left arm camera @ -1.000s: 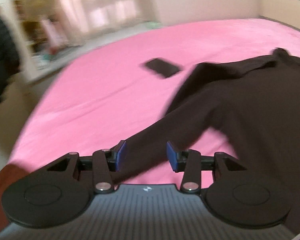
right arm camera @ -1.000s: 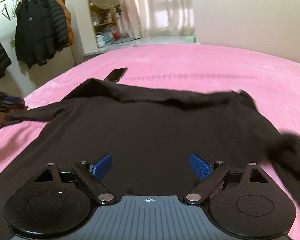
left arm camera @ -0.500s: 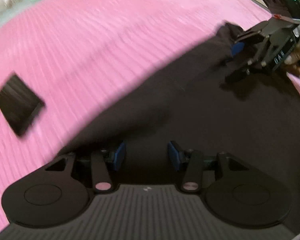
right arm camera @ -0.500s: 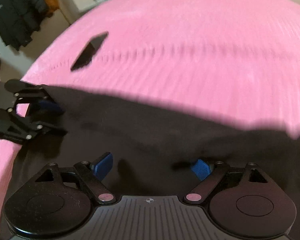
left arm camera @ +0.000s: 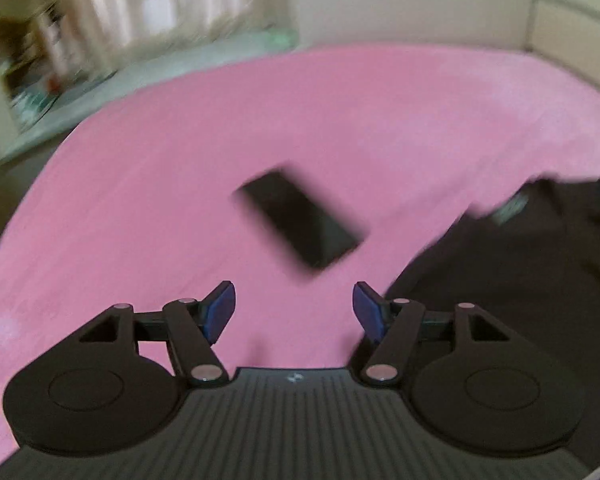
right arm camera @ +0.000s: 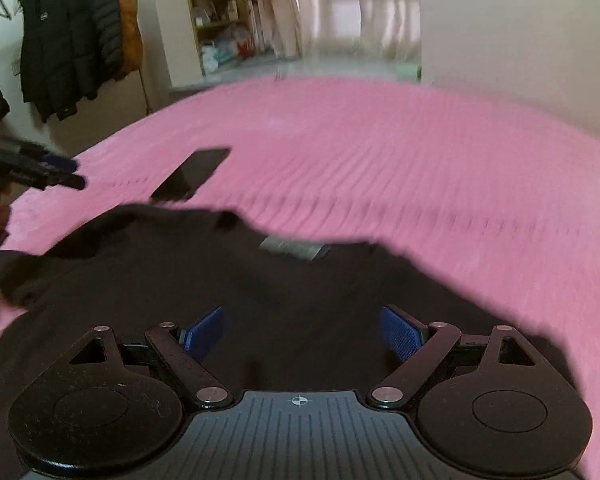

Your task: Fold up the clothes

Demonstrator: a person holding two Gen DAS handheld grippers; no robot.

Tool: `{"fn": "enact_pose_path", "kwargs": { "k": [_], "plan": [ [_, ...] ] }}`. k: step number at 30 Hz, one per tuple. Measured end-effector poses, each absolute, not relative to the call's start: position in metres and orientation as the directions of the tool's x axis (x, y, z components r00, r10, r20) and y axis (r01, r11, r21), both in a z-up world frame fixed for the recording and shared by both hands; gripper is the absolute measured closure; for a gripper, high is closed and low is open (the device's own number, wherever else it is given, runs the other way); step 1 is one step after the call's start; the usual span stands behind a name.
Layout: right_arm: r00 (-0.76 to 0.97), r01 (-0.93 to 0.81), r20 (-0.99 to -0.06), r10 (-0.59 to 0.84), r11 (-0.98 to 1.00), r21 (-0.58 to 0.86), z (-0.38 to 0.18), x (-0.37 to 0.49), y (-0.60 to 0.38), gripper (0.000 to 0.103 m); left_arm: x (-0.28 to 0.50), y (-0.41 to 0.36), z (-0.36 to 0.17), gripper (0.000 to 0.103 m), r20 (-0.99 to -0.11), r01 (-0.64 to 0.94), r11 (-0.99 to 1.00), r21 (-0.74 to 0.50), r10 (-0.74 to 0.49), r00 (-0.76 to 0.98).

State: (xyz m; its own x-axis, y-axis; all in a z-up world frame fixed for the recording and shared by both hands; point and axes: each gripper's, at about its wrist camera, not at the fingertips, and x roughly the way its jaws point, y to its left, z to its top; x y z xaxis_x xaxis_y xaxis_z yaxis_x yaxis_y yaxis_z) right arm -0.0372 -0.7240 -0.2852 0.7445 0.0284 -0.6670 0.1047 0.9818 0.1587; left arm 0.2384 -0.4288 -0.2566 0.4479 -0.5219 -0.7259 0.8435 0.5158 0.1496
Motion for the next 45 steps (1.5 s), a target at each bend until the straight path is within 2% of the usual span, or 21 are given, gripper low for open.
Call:
{"fn": "enact_pose_path", "kwargs": {
  "k": [7,10,14,22,31,34,40,45],
  "plan": [
    [0.625,0.164,-0.771,0.125,0.944,0.286,-0.276,-0.073,-0.647,0.015,0.256,-0.298,-0.272,0.042,-0.86,0.762,0.597,0.25,-0.224,0.458],
    [0.568,0.175,-0.81,0.147,0.94,0.294,-0.266,-0.086,-0.613,0.015,0.243,-0.25,-0.271,0.042,-0.876,0.747,0.605,0.274,-0.164,0.454],
    [0.515,0.19,-0.842,0.162,0.936,0.297,-0.238,-0.092,-0.574,0.015,0.219,-0.199,-0.256,0.042,-0.885,0.745,0.607,0.276,-0.142,0.444],
    [0.506,0.172,-0.847,0.161,0.944,0.282,-0.173,-0.083,-0.509,0.015,0.162,-0.141,-0.235,0.042,-0.846,0.808,0.379,0.451,-0.109,0.522],
    [0.529,0.124,-0.816,0.234,0.93,0.347,-0.144,-0.073,-0.481,0.015,0.145,-0.13,-0.214,0.043,-0.807,0.791,0.254,0.557,-0.06,0.587],
    [0.529,0.09,-0.808,0.259,0.93,0.357,-0.141,-0.062,-0.466,0.015,0.15,-0.129,-0.212,0.049,-0.789,0.776,0.223,0.59,-0.046,0.613],
    [0.523,0.006,-0.815,0.248,0.956,0.295,-0.143,-0.028,-0.429,0.015,0.179,-0.128,-0.239,0.058,-0.778,0.783,0.092,0.615,-0.094,0.622],
    [0.497,0.069,-0.845,0.194,0.963,0.262,-0.177,0.016,-0.411,0.015,0.215,-0.126,-0.29,0.062,-0.793,0.793,-0.074,0.605,-0.14,0.592]
  ]
}}
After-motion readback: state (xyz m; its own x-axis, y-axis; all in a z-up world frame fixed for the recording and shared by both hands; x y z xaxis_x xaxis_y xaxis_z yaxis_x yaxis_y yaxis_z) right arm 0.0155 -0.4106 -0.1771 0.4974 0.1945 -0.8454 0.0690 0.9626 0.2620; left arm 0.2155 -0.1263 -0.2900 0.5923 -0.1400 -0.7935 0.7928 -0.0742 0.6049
